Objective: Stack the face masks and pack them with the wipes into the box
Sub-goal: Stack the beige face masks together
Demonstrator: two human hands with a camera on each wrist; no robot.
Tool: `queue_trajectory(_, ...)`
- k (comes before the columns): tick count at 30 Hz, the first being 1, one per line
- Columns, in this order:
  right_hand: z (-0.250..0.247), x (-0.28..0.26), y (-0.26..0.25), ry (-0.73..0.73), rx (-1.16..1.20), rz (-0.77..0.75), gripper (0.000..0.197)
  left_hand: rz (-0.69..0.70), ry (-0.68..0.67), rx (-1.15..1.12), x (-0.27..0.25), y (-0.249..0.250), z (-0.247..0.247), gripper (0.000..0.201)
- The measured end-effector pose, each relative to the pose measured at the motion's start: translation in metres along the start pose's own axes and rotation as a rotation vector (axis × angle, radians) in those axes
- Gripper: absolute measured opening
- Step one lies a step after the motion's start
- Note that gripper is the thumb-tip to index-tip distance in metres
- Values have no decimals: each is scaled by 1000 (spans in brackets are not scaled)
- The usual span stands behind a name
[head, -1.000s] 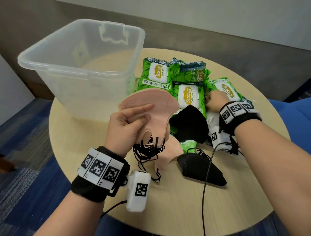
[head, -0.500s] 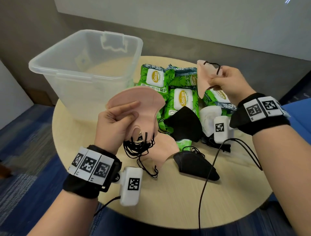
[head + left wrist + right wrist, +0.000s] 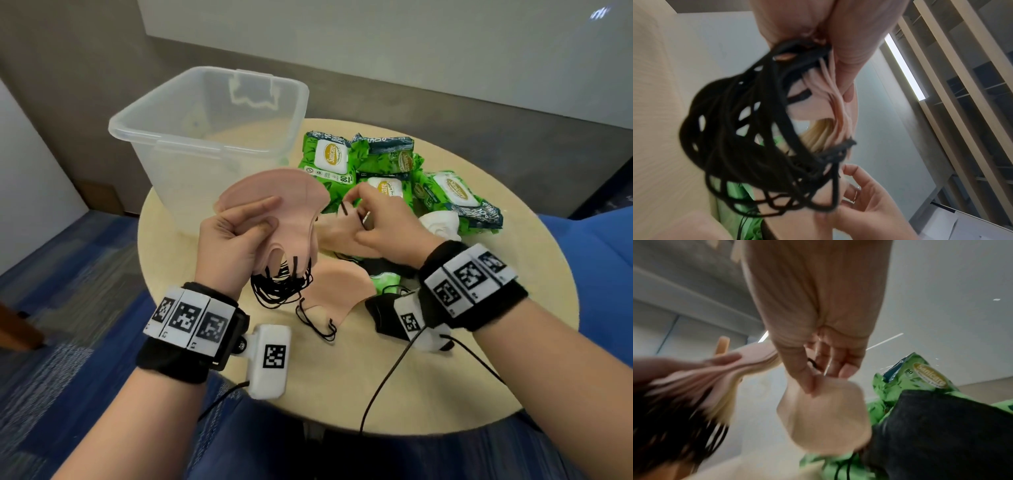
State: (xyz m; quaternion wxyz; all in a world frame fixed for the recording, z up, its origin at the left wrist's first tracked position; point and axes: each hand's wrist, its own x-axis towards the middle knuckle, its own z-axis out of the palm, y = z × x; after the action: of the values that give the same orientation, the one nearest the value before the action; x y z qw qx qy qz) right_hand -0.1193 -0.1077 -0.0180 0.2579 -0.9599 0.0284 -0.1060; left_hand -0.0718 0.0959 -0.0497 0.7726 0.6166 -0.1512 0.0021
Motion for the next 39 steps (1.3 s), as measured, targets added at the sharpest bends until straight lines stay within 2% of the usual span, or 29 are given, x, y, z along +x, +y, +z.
queue_trajectory(2,14,-8,-5,-10,-70,-80,37,3,10,8,-1,0,-4,28)
queue_trajectory(3,20,-12,-6,-81,-96,-108,38,6,14,11,-1,1,-6,28)
queue_trajectory(5,31,-17,-3,-324,-175,-102,39,7,24,16,0,0,-11,29)
queue_trajectory(7,36,-19,2,-527,-204,-7,35,3,34,14,0,0,-14,28)
queue_trajectory(8,37,-18,4,-526,-176,34,30,2,39,14,0,0,-15,28)
queue_trajectory(11,39,-9,9,-260,-102,99,23,-3,45,1,0,0,-17,27)
queue_trajectory(12,40,-5,11,-218,-140,102,22,-2,44,-1,0,0,-17,28)
queue_trajectory(14,48,2,14,-279,-291,110,27,2,39,-2,-1,0,-15,29)
queue_trajectory(16,60,4,15,-416,-443,160,43,-1,34,1,-1,-1,-15,29)
queue_trajectory(18,69,5,15,-475,-573,207,59,-8,31,-1,0,-3,-15,28)
queue_trajectory(21,73,8,15,-442,-662,206,70,-17,17,-3,0,-6,-16,28)
queue_trajectory(23,73,11,16,-406,-652,198,69,-17,8,2,0,-7,-16,29)
queue_trajectory(26,69,13,16,-340,-531,210,50,-20,6,-3,1,-7,-17,29)
queue_trajectory(30,56,12,20,-271,-202,270,14,-21,13,2,3,-9,-19,29)
queue_trajectory(33,38,10,22,-254,-27,269,24,-18,18,6,4,-9,-18,29)
queue_trajectory(37,8,8,17,-181,86,163,13,-14,25,12,6,-9,-21,29)
queue_trajectory(39,-10,4,11,-147,131,112,14,-3,30,27,6,-10,-21,30)
